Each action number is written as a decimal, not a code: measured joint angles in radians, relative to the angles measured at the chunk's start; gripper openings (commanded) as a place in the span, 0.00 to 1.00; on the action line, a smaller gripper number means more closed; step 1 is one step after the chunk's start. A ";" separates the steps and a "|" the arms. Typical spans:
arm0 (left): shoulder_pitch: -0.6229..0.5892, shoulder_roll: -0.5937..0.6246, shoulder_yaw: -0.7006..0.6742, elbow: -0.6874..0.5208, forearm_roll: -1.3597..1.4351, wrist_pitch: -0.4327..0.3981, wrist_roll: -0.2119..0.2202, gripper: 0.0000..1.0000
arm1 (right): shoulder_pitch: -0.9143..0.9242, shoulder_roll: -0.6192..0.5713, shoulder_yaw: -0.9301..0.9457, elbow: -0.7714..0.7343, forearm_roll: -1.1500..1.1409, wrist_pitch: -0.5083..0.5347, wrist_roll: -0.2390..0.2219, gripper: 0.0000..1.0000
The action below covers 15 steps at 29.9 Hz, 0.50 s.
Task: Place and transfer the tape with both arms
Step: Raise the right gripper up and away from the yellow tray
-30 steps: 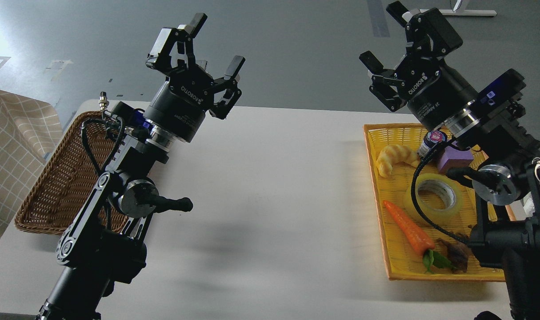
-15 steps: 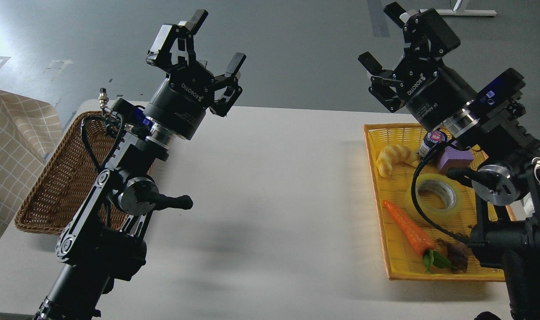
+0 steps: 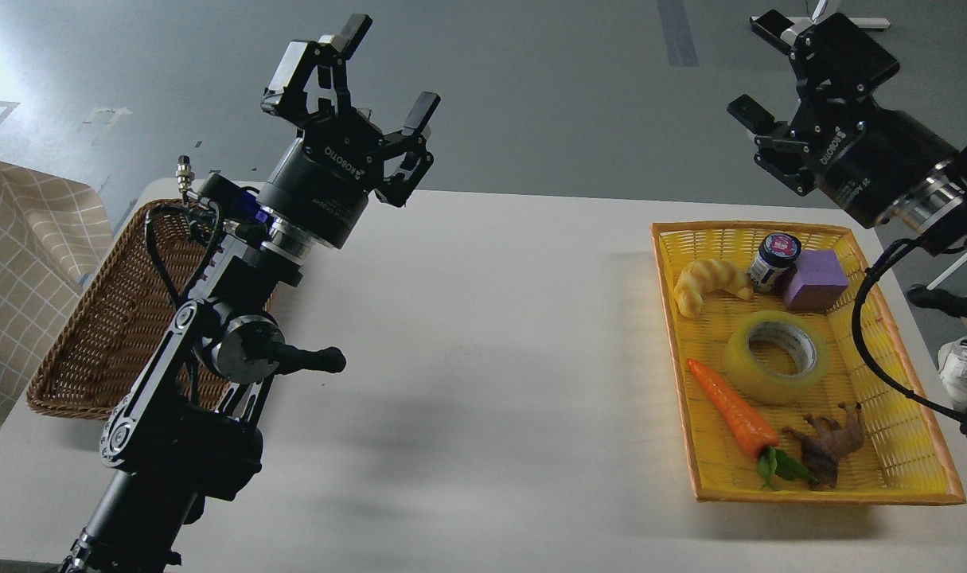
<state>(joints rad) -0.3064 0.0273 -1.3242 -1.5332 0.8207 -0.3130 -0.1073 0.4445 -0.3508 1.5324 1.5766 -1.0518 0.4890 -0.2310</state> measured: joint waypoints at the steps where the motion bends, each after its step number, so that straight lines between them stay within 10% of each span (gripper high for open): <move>1: 0.000 0.000 0.000 0.002 0.000 0.000 0.000 0.98 | 0.007 -0.031 0.000 0.000 -0.001 0.000 0.001 1.00; 15: 0.012 0.000 -0.009 0.018 0.000 0.006 0.001 0.98 | -0.089 -0.237 -0.013 -0.031 -0.258 0.000 0.029 1.00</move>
<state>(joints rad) -0.2939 0.0273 -1.3329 -1.5156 0.8205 -0.3067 -0.1061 0.3559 -0.5879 1.5198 1.5454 -1.3098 0.4886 -0.2023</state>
